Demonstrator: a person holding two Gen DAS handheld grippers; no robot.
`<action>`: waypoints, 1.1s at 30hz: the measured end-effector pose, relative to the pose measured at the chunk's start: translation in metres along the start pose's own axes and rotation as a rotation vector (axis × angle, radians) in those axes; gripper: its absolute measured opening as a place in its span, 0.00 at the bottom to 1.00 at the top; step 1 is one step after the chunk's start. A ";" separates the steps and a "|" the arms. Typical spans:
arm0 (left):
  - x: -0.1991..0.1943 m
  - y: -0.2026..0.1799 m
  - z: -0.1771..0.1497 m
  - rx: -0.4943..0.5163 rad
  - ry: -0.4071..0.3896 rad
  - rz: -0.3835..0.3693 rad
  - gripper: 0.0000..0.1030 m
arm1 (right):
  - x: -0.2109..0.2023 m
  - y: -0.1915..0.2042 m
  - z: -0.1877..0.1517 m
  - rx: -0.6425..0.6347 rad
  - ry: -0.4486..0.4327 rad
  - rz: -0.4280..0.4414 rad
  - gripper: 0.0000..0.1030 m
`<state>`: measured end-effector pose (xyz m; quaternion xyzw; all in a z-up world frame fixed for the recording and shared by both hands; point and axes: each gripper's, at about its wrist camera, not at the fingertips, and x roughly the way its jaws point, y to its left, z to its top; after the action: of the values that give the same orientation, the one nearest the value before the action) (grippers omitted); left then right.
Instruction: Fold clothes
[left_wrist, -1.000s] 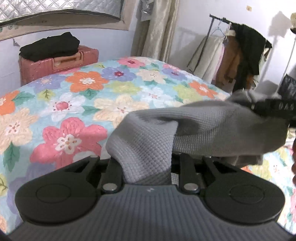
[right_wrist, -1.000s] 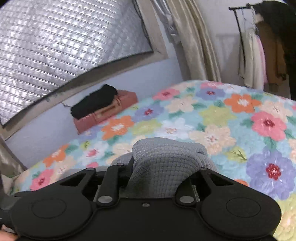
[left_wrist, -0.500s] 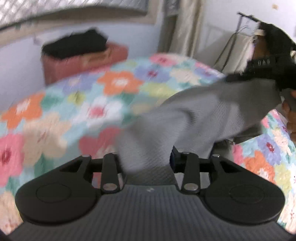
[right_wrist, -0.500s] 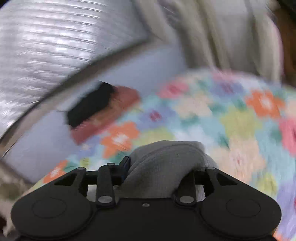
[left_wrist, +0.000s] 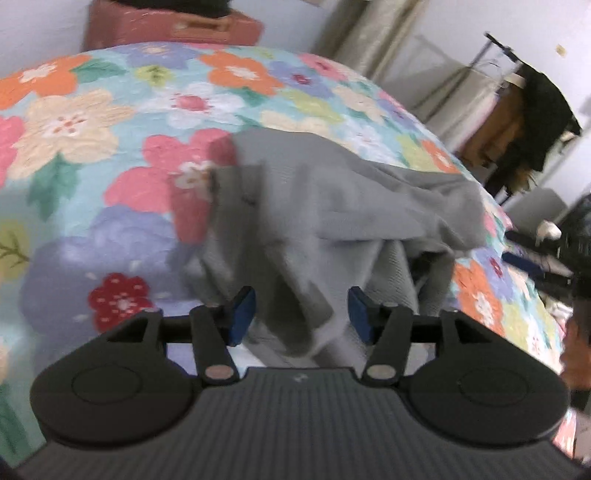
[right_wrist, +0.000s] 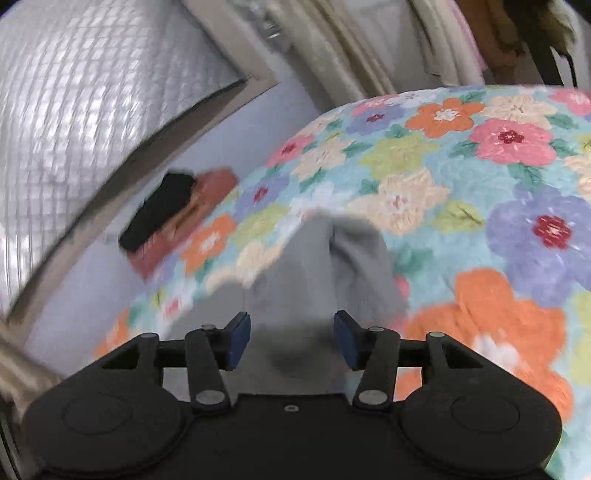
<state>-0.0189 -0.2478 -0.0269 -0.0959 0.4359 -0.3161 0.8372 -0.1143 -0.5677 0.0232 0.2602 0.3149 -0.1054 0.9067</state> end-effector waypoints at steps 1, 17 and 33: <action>0.002 -0.005 -0.002 0.029 -0.009 0.011 0.60 | -0.006 -0.001 -0.009 -0.017 0.002 -0.001 0.59; 0.019 -0.011 0.011 0.251 -0.130 0.148 0.05 | 0.048 0.044 -0.046 -0.203 0.042 -0.045 0.45; -0.002 0.057 0.039 -0.041 -0.233 0.272 0.05 | -0.041 -0.052 0.012 -0.109 -0.190 -0.463 0.07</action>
<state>0.0363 -0.2065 -0.0268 -0.0890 0.3510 -0.1777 0.9150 -0.1582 -0.6170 0.0356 0.1208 0.2845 -0.3170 0.8967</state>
